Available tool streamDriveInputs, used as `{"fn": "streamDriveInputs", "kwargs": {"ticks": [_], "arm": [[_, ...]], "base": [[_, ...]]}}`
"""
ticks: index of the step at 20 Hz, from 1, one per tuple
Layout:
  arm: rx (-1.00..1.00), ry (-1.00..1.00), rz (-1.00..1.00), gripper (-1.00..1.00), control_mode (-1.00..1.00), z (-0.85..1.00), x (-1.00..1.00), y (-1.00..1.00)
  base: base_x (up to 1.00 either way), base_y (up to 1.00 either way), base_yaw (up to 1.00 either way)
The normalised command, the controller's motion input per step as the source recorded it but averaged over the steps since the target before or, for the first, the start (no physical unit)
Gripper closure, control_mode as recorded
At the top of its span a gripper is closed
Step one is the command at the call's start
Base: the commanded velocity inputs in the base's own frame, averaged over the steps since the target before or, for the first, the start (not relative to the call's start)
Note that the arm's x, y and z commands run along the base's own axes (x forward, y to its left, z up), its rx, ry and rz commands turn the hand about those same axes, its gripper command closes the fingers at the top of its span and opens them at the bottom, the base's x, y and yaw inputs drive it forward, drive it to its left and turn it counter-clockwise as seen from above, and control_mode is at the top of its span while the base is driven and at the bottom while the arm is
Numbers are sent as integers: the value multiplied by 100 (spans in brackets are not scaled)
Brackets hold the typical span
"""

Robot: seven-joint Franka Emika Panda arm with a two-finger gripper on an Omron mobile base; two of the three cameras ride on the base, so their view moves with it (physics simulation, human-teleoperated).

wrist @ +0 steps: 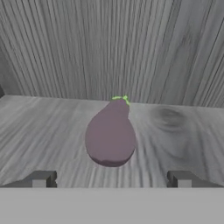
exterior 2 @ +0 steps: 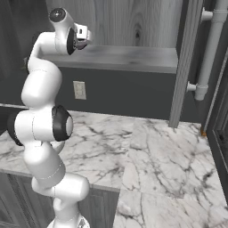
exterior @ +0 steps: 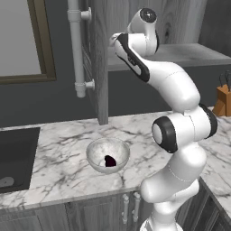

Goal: Pick the eggplants from the cabinet and place them in one bowl. Pick the pear from the sink and place it in the other bowl.

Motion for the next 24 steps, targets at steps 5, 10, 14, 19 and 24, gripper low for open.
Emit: {"fn": "streamDriveInputs", "kwargs": {"ticks": [5,10,14,19,24], "arm": [[0,0,-7,-100,-100,0,23,6],[0,0,-6,-100,-100,1,28,4],[0,3,-1,-100,-100,22,17,2],[0,5,0,-100,-100,8,7,0],[0,8,0,-100,-100,-11,2,0]], "base": [[0,0,0],[0,0,0],[0,0,0],[0,0,0],[0,0,0]]}}
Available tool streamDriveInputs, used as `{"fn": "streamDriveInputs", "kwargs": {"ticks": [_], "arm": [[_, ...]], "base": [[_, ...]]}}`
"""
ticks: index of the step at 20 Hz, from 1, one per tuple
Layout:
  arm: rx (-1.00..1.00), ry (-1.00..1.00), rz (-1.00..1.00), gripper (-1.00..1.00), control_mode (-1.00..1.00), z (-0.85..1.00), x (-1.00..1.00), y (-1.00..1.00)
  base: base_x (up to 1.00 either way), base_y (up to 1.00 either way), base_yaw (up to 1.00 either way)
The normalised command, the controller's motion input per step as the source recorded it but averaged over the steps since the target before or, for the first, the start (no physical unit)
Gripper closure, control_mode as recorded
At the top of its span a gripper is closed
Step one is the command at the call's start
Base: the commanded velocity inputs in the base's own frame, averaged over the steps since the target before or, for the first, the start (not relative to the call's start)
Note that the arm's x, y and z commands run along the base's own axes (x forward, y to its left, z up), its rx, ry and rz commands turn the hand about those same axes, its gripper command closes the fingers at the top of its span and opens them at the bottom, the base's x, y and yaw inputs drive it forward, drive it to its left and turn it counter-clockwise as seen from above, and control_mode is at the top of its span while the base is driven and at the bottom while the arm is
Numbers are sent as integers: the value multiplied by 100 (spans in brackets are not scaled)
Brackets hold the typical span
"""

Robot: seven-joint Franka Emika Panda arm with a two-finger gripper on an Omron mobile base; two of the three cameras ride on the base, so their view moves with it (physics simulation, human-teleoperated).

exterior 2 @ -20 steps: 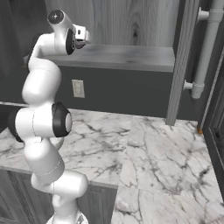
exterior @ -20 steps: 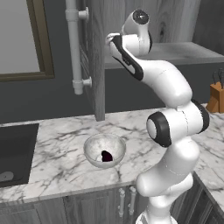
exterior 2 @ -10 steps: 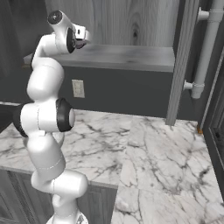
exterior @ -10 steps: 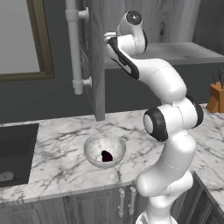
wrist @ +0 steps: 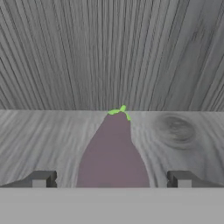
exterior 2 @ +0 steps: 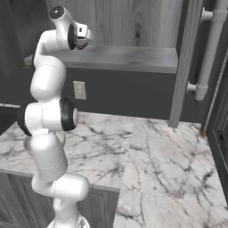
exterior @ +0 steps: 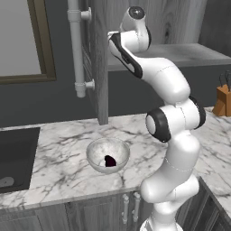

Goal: Pick the eggplants from the cabinet and place them in one bowl. Pick the pear from the sink and place it in the other bowl.

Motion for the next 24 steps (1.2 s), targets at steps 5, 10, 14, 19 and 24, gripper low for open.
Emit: {"fn": "streamDriveInputs", "kwargs": {"ticks": [5,10,14,19,24], "arm": [[0,5,0,-100,-100,-23,5,0],[0,0,0,-100,-100,0,0,0],[0,0,0,100,-100,0,0,0],[0,0,0,100,-100,0,0,0],[0,-6,0,100,-100,1,-18,0]], "base": [[0,0,0],[0,0,0],[0,0,0],[0,0,0],[0,0,0]]}}
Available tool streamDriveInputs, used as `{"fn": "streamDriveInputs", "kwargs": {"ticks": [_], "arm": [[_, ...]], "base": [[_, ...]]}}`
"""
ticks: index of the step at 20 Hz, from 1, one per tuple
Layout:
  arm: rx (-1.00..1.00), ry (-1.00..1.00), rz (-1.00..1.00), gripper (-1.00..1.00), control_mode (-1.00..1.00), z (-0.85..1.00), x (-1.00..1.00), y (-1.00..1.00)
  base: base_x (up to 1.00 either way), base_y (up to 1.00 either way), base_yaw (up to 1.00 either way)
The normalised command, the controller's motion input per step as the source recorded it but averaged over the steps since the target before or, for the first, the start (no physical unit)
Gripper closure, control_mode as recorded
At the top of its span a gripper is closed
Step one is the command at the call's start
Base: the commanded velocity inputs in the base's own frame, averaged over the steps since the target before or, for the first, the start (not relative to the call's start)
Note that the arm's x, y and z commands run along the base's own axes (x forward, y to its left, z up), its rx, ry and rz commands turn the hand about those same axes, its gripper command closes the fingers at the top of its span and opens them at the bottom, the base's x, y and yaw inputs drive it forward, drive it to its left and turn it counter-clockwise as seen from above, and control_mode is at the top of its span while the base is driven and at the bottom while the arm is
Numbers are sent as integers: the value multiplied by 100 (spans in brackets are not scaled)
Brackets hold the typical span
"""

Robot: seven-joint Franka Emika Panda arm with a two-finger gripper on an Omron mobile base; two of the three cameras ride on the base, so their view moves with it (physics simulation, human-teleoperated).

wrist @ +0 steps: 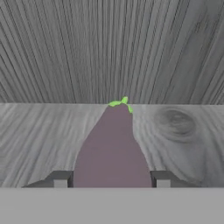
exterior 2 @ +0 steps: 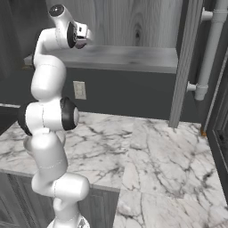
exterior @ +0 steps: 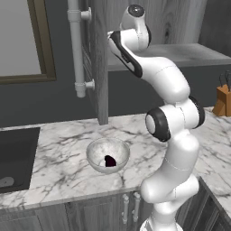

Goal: Pick the eggplants from the cabinet and place them in one bowl. Pick the pear from the sink and place it in the other bowl.

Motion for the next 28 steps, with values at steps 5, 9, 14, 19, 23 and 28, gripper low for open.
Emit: {"fn": "streamDriveInputs", "kwargs": {"ticks": [5,9,14,19,23,28], "arm": [[0,-17,0,100,-100,21,-86,-4],[0,-10,0,100,-100,14,-99,-14],[2,-1,0,100,-100,12,-98,-16],[1,0,0,100,-100,20,-86,-10],[0,3,-1,100,-100,8,-76,-18],[0,1,0,100,-100,0,-89,-5]], "base": [[0,0,0],[0,0,0],[0,0,0],[0,0,0],[0,0,0],[0,0,0]]}}
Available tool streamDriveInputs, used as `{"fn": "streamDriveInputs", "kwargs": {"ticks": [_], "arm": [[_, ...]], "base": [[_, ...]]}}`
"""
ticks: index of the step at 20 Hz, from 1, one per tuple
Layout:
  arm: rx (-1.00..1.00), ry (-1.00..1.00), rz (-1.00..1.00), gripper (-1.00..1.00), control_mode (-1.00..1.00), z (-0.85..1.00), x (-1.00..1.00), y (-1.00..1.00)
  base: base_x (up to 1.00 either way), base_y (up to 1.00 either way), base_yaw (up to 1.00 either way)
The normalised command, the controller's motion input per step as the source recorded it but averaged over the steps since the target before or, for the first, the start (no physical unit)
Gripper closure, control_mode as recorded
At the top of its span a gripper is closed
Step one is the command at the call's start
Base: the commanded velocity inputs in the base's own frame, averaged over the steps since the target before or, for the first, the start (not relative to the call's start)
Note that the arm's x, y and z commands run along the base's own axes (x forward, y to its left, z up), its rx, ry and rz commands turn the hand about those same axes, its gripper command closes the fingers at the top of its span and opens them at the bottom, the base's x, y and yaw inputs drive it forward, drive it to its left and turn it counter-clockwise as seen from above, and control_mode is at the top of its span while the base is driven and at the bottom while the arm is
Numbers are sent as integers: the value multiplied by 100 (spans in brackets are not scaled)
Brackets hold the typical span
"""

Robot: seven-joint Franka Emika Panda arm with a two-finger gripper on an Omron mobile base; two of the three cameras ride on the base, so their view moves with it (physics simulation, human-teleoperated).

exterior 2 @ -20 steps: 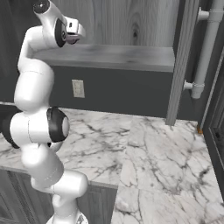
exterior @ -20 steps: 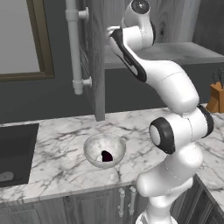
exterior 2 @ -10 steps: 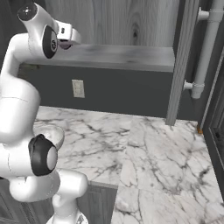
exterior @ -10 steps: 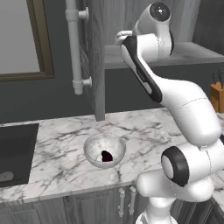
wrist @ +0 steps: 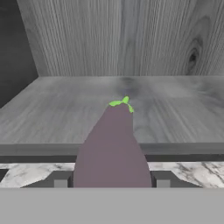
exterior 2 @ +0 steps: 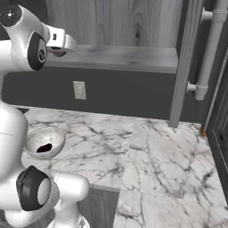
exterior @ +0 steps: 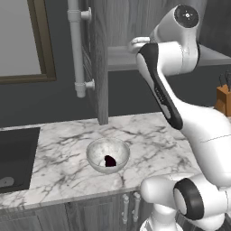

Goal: Pick the eggplants from the cabinet and place them in one bowl. Pick the pear from the sink and place it in the other bowl.

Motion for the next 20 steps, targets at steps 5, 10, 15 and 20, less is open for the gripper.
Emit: {"fn": "streamDriveInputs", "kwargs": {"ticks": [5,10,15,20], "arm": [[0,4,0,100,-100,0,-76,-1],[0,12,-1,100,-100,0,-72,0],[0,25,0,100,-100,-1,-78,0],[1,18,1,100,-100,-31,-68,1]], "base": [[0,0,0],[0,0,0],[0,0,0],[0,0,0]]}}
